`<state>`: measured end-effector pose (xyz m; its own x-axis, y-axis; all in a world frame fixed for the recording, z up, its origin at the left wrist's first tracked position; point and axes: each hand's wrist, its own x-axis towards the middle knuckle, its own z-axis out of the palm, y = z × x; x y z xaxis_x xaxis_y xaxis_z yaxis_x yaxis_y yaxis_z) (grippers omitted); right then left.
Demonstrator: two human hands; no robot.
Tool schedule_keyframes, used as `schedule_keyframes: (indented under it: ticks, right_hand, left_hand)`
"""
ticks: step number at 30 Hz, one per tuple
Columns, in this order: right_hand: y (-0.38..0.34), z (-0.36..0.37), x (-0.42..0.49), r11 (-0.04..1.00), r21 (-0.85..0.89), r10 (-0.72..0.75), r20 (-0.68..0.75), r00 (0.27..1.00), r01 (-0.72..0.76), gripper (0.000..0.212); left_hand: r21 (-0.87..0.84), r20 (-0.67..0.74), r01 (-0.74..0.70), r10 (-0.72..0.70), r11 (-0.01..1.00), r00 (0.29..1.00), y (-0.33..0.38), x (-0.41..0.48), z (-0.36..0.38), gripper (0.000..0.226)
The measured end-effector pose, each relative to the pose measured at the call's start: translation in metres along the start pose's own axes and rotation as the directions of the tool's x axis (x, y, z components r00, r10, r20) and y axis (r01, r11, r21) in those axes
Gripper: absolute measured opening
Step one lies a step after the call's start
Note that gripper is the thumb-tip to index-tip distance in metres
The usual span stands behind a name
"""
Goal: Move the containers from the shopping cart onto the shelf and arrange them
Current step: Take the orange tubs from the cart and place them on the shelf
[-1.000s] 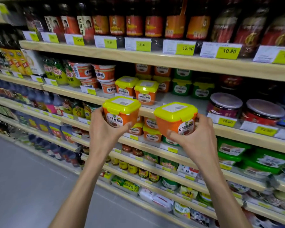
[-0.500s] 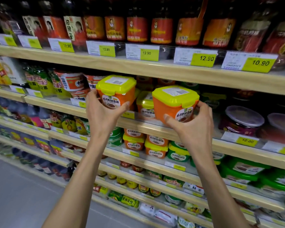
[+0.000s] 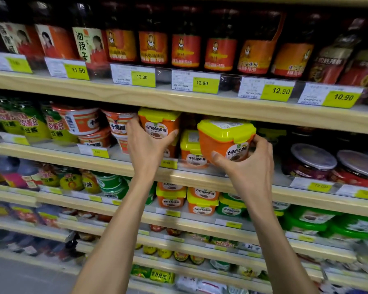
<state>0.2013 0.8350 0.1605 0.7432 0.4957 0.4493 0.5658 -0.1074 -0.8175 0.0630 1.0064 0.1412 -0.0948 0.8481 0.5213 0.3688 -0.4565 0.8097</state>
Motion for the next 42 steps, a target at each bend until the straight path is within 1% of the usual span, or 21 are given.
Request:
schedule_keyframes:
  ticks: [8,15,20,24,28,32,38,42]
  right_hand:
    - [-0.001,0.002,-0.005,1.0,-0.018,0.006,-0.053,0.999,-0.007,0.095]
    - [-0.006,0.01,-0.009,0.999,-0.037,0.015,-0.053,0.999,-0.016,0.095]
    - [-0.01,0.014,-0.01,0.999,-0.046,0.021,-0.041,0.999,-0.023,0.094]
    - [-0.013,0.017,-0.009,0.998,-0.06,0.022,-0.055,0.998,-0.026,0.092]
    - [-0.018,0.025,-0.007,0.998,-0.051,0.024,-0.074,0.997,-0.028,0.092]
    - [-0.027,0.045,-0.005,0.997,-0.064,0.035,-0.102,0.994,-0.042,0.091]
    - [-0.039,0.079,-0.002,0.992,-0.098,0.064,-0.143,0.988,-0.078,0.089]
    - [-0.04,0.09,0.001,0.988,-0.103,0.096,-0.188,0.978,-0.117,0.088]
  left_hand:
    - [-0.015,0.011,-0.014,0.014,1.0,1.0,-0.006,0.011,0.009,0.1]
    - [-0.017,0.05,-0.009,0.01,1.0,0.999,-0.003,0.011,0.013,0.104]
    - [0.0,0.075,-0.053,0.053,0.999,0.996,-0.005,0.01,0.012,0.102]
    - [0.013,0.138,-0.103,0.101,0.995,0.985,-0.012,0.009,0.003,0.1]
    - [0.069,0.236,-0.166,0.146,0.984,0.961,-0.029,0.006,-0.017,0.095]
    - [0.139,0.35,-0.235,0.175,0.962,0.92,-0.037,0.002,-0.041,0.09]
    - [0.202,0.463,-0.328,0.205,0.923,0.862,-0.049,-0.003,-0.07,0.071]
    - [0.275,0.529,-0.399,0.209,0.875,0.822,-0.059,-0.006,-0.081,0.072]
